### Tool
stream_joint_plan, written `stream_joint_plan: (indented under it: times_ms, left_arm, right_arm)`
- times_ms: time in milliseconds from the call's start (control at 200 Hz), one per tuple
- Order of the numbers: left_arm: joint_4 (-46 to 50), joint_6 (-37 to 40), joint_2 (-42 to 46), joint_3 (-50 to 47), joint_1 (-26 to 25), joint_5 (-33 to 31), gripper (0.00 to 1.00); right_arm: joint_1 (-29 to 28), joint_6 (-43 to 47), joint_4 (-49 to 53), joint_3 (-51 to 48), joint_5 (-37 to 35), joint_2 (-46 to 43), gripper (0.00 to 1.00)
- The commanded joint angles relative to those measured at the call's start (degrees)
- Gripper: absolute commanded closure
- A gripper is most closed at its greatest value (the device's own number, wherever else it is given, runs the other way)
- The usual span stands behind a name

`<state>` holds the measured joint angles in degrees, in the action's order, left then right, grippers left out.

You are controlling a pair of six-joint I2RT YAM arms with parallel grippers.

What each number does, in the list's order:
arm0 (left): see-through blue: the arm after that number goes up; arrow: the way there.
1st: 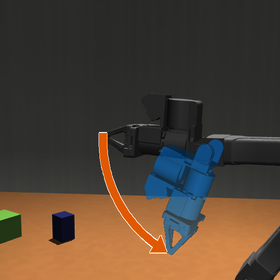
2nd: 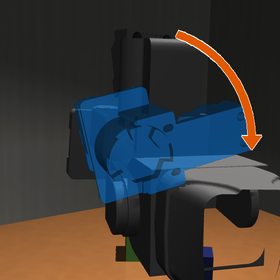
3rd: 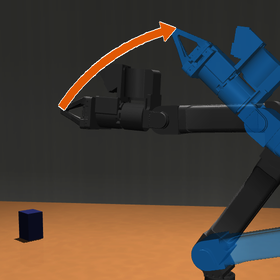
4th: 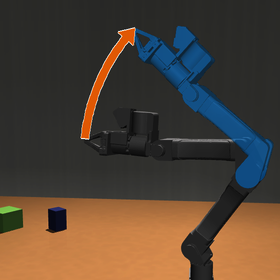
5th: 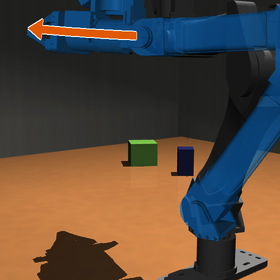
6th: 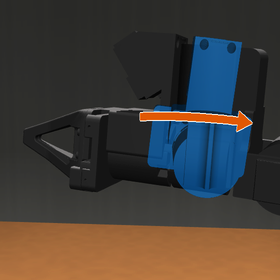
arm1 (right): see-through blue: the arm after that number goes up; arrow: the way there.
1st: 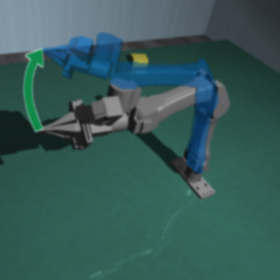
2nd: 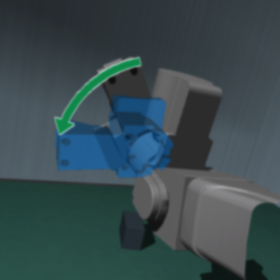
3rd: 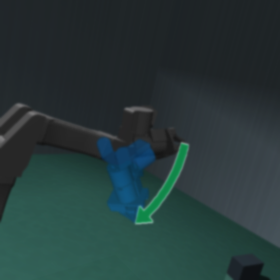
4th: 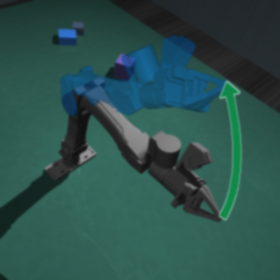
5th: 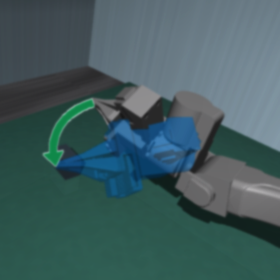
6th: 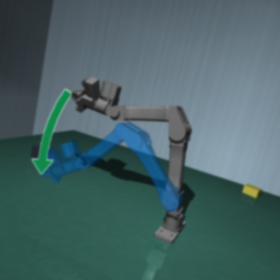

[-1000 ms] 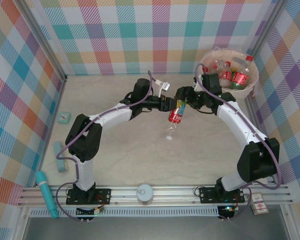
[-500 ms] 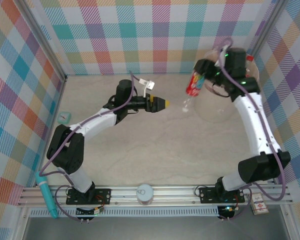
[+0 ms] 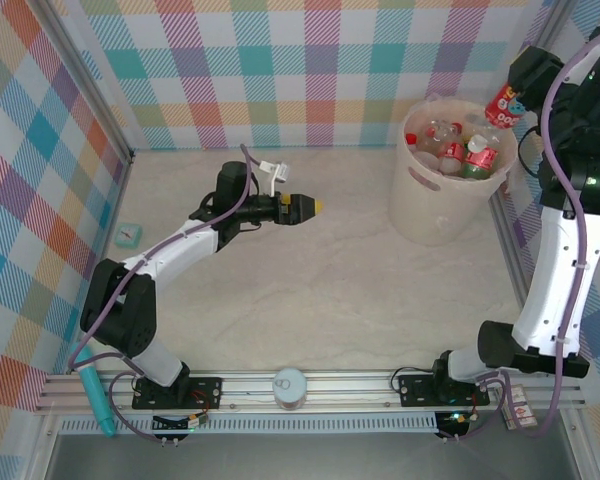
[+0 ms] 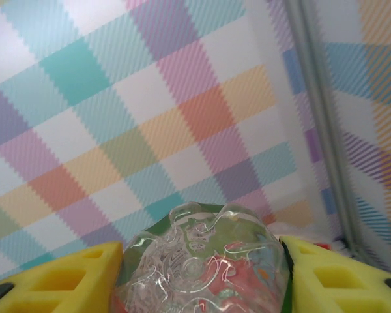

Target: Put the plastic bottles in the bin

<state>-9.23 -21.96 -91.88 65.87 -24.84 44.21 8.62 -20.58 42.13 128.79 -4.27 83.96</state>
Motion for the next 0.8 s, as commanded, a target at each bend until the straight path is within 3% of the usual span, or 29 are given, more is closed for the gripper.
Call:
stream_joint_plan:
  times_ms: [0, 460, 795]
  left_arm:
    - [1.63, 1.63, 2.05, 0.09, 0.85, -0.52, 0.00]
    - [5.16, 3.04, 2.41, 0.49, 0.87, -2.72, 0.00]
    - [6.21, 3.61, 2.05, 1.10, 0.85, -3.07, 0.00]
  right_arm:
    - [0.54, 3.65, 1.61, 0.21, -4.27, 3.88, 0.51]
    - [-1.50, 5.26, -3.63, -11.80, -3.47, 10.18, 0.52]
    - [-5.24, 7.18, -0.90, -12.51, -3.98, 18.10, 0.45]
